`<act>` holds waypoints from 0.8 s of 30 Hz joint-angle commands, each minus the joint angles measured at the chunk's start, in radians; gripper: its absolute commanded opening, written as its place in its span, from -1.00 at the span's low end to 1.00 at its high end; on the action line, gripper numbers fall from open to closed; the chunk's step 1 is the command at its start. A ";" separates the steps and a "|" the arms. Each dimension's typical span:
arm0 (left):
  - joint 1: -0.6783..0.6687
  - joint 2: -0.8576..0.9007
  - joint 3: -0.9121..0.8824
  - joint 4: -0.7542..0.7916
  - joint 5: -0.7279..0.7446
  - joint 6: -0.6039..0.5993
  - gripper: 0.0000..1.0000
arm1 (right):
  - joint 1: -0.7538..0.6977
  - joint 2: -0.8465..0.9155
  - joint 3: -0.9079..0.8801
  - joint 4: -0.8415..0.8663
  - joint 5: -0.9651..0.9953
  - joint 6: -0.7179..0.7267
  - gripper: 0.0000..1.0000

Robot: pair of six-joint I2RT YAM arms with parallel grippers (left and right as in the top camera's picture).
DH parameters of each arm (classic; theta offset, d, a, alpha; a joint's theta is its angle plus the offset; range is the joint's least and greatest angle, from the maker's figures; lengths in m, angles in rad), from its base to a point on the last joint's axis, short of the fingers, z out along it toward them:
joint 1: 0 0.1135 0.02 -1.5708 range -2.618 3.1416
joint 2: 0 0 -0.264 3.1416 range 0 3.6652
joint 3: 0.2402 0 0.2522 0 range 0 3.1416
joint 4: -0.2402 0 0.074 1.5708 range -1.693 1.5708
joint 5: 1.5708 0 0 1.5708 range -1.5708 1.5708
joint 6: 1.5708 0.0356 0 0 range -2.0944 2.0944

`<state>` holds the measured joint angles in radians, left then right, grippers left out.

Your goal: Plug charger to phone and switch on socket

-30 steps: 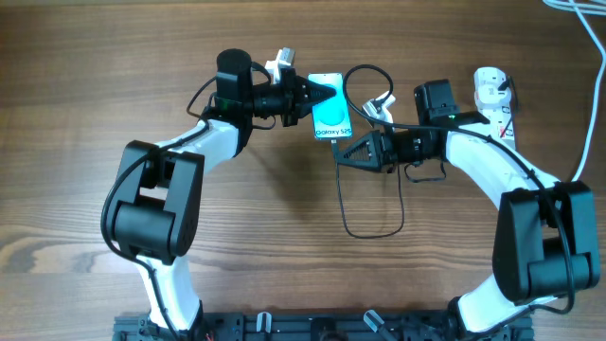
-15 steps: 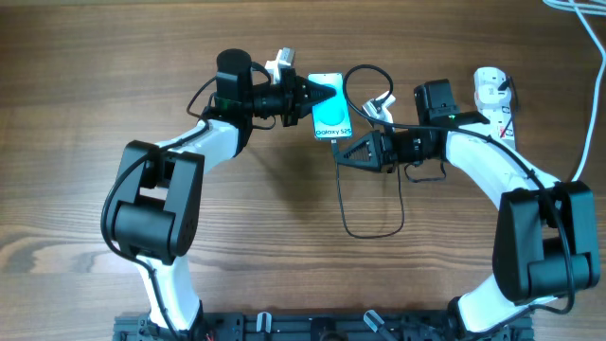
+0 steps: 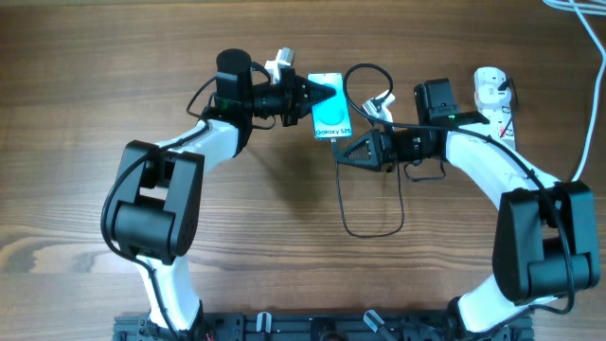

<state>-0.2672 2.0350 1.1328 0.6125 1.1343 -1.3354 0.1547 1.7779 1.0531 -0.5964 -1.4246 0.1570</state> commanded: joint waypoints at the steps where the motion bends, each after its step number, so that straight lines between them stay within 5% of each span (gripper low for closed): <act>1: -0.004 0.007 0.021 0.010 0.028 0.027 -0.92 | 0.005 -0.021 -0.002 0.005 -0.013 0.024 -0.91; 24: -0.004 0.007 0.021 0.012 0.028 0.037 -0.92 | 0.005 -0.021 -0.002 -0.006 0.018 0.059 -0.91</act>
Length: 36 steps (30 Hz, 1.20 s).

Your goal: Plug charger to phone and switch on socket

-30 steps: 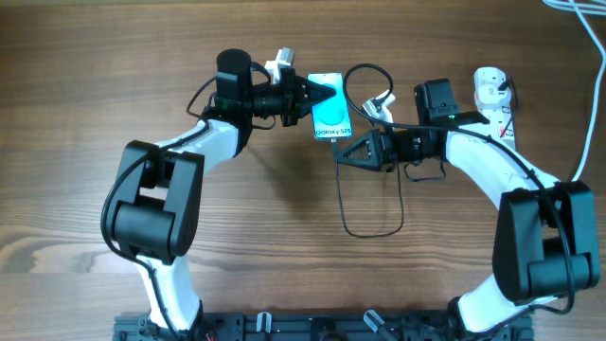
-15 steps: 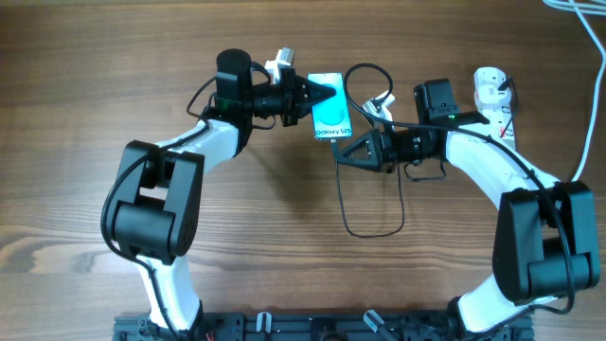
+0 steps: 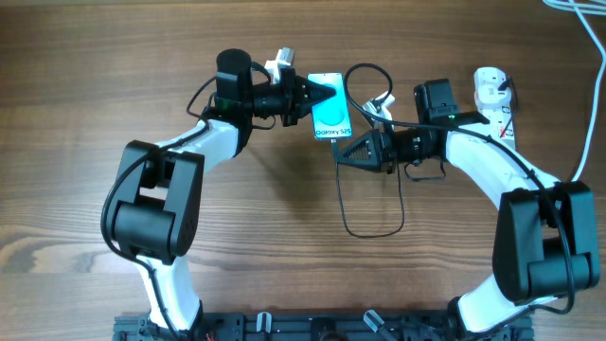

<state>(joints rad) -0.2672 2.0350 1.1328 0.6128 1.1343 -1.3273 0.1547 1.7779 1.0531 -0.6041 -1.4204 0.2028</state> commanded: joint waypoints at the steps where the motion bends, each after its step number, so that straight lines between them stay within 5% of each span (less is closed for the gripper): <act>1: -0.004 0.007 0.021 0.012 0.028 0.035 -0.92 | 0.005 -0.021 -0.002 0.002 0.014 0.013 -0.91; 36: 0.008 0.007 0.021 0.061 0.066 0.040 -0.92 | 0.005 -0.021 -0.002 0.089 0.037 0.113 -0.91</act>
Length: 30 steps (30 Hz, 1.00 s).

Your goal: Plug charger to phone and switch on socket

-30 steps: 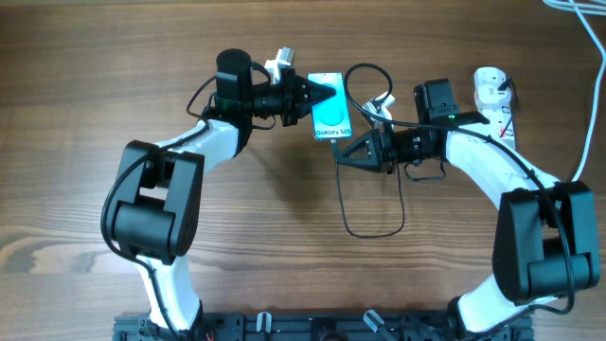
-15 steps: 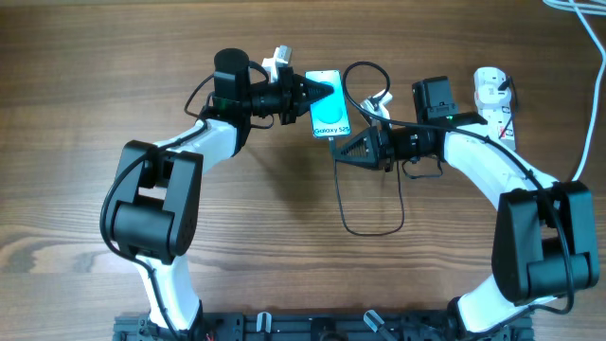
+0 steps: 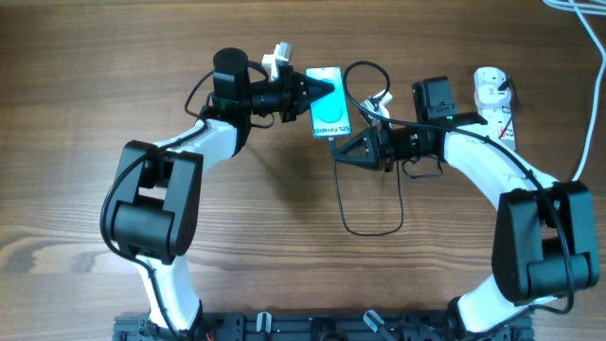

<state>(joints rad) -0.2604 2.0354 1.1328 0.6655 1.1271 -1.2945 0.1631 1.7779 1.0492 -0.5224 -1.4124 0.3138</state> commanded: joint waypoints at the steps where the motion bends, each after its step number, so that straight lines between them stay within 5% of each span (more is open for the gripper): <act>1: 0.003 0.007 0.021 0.008 0.073 0.007 -0.92 | -0.004 -0.021 0.002 0.007 0.029 0.002 -0.91; 30: -0.003 0.007 0.021 0.008 0.080 0.008 -0.92 | -0.023 -0.021 0.002 0.008 0.048 0.003 -0.91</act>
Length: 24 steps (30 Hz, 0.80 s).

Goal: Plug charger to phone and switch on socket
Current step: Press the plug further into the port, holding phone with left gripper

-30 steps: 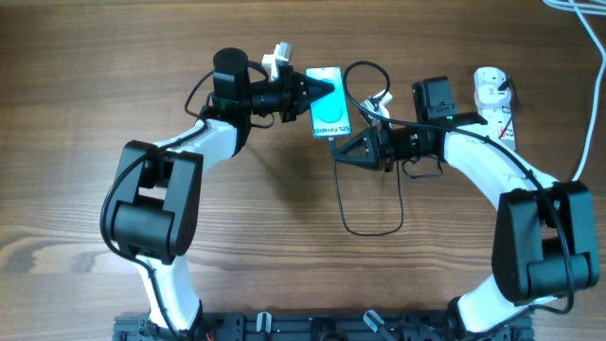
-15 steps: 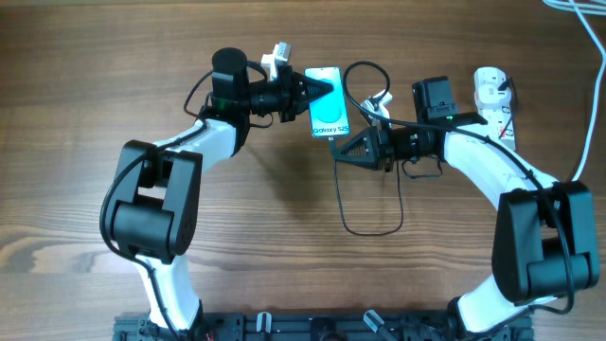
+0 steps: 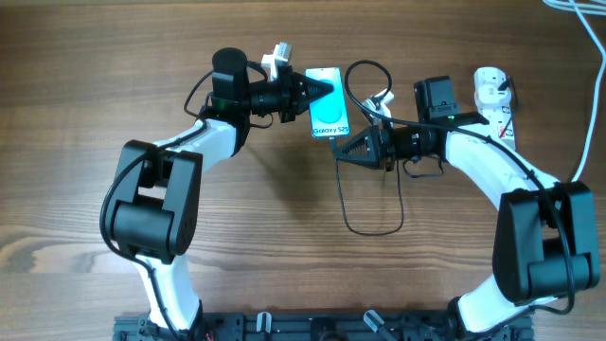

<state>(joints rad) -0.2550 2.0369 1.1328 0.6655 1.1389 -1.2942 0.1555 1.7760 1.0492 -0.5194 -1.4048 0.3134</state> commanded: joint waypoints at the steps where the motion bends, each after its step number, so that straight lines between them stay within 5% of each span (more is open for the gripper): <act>1: -0.011 0.005 0.021 0.008 0.069 0.007 -0.92 | -0.016 -0.019 0.002 0.010 0.040 0.004 -0.91; 24: -0.044 0.005 0.021 0.008 0.111 0.008 -0.92 | -0.016 -0.019 0.002 0.121 0.103 0.090 -0.91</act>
<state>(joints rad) -0.2592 2.0380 1.1385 0.6674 1.1004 -1.2896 0.1551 1.7741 1.0416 -0.4210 -1.3796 0.3962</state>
